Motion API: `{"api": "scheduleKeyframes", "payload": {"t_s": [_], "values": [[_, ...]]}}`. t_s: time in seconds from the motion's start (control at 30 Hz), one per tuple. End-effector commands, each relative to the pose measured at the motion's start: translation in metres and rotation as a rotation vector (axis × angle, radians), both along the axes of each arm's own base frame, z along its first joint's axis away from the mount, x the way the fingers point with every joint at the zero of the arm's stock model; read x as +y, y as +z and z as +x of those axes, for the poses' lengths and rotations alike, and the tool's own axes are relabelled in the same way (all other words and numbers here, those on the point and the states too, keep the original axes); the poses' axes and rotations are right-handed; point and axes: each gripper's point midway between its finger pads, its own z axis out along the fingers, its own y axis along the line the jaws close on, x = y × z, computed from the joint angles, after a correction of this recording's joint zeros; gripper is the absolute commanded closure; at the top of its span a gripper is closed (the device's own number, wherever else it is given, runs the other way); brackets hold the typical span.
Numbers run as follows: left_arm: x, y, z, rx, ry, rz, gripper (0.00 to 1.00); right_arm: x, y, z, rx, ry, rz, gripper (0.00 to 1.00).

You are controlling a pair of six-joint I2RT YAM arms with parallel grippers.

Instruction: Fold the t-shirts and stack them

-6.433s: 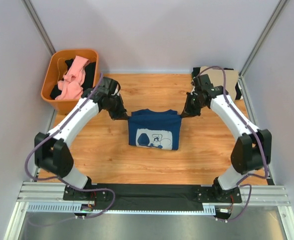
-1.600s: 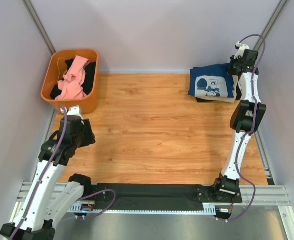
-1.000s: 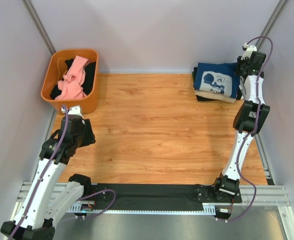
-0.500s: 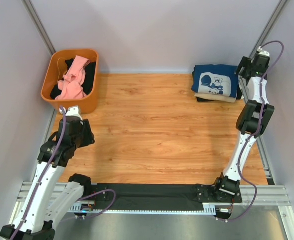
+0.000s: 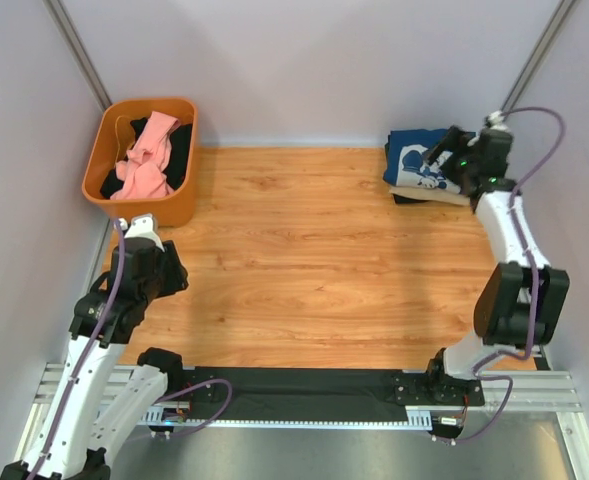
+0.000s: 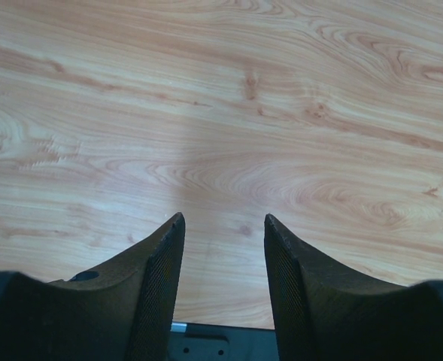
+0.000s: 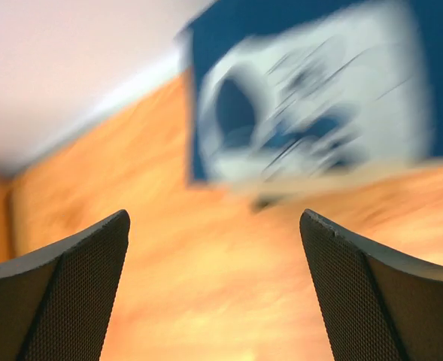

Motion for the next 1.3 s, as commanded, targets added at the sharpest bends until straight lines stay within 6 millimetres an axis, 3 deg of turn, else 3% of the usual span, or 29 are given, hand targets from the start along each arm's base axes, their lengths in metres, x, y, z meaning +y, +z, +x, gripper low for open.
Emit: {"api": "scheduleKeyframes", "payload": {"t_s": [0.0, 0.03, 0.07, 0.1, 0.13, 0.17, 0.23, 0.27, 0.3, 0.33, 0.4, 0.47, 0.5, 0.53, 0.57, 0.67, 0.83, 0.97, 1.27], "values": [[-0.002, 0.014, 0.001, -0.061, -0.017, -0.014, 0.46, 0.120, -0.005, -0.039, -0.050, 0.247, 0.170, 0.05], [-0.002, 0.016, 0.000, -0.072, -0.017, -0.014, 0.46, 0.138, 0.007, -0.054, -0.082, 0.302, 0.166, 0.05], [-0.001, 0.017, -0.001, -0.084, -0.017, -0.017, 0.46, 0.190, -0.018, -0.082, -0.018, 0.418, 0.176, 0.05], [-0.002, 0.020, -0.002, -0.099, -0.021, -0.022, 0.46, 0.210, -0.009, -0.101, -0.041, 0.481, 0.166, 0.05], [-0.001, 0.022, -0.003, -0.111, -0.022, -0.024, 0.46, 0.227, -0.015, -0.118, -0.028, 0.536, 0.153, 0.07], [-0.002, 0.024, -0.004, -0.123, -0.027, -0.026, 0.46, 0.257, -0.020, -0.143, -0.013, 0.618, 0.136, 0.08], [-0.002, 0.028, -0.006, -0.148, -0.030, -0.035, 0.45, 0.273, -0.033, -0.184, 0.002, 0.678, 0.131, 0.09], [-0.002, 0.029, -0.008, -0.156, -0.034, -0.036, 0.43, 0.293, -0.035, -0.207, 0.004, 0.740, 0.136, 0.09], [-0.004, 0.032, -0.009, -0.174, -0.046, -0.046, 0.31, 0.294, -0.062, -0.229, 0.054, 0.754, 0.136, 0.08], [-0.005, 0.033, -0.010, -0.184, -0.054, -0.050, 0.23, 0.299, -0.049, -0.240, -0.021, 0.772, 0.156, 0.08], [-0.003, 0.036, -0.011, -0.204, -0.047, -0.051, 0.01, 0.316, -0.062, -0.274, -0.007, 0.832, 0.215, 0.07], [-0.002, 0.034, -0.009, -0.198, -0.042, -0.046, 0.00, 0.323, -0.086, -0.307, 0.038, 0.875, 0.249, 0.07], [-0.002, 0.033, -0.009, -0.193, -0.040, -0.045, 0.00, 0.323, -0.088, -0.317, 0.037, 0.883, 0.254, 0.07], [-0.002, 0.033, -0.009, -0.188, -0.039, -0.043, 0.00, 0.316, -0.110, -0.322, 0.068, 0.838, 0.229, 0.07], [-0.002, 0.032, -0.008, -0.182, -0.036, -0.040, 0.00, 0.320, -0.115, -0.335, 0.077, 0.861, 0.223, 0.07], [0.000, 0.031, -0.008, -0.174, -0.028, -0.034, 0.01, 0.311, -0.129, -0.348, 0.062, 0.832, 0.208, 0.07], [0.003, 0.032, -0.010, -0.188, -0.011, -0.031, 0.02, 0.300, -0.120, -0.347, -0.004, 0.814, 0.195, 0.06], [0.004, 0.032, -0.010, -0.189, -0.007, -0.030, 0.04, 0.297, -0.101, -0.344, -0.050, 0.809, 0.181, 0.05], [0.005, 0.031, -0.010, -0.188, 0.000, -0.028, 0.04, 0.292, -0.097, -0.346, -0.056, 0.802, 0.183, 0.05]]}}
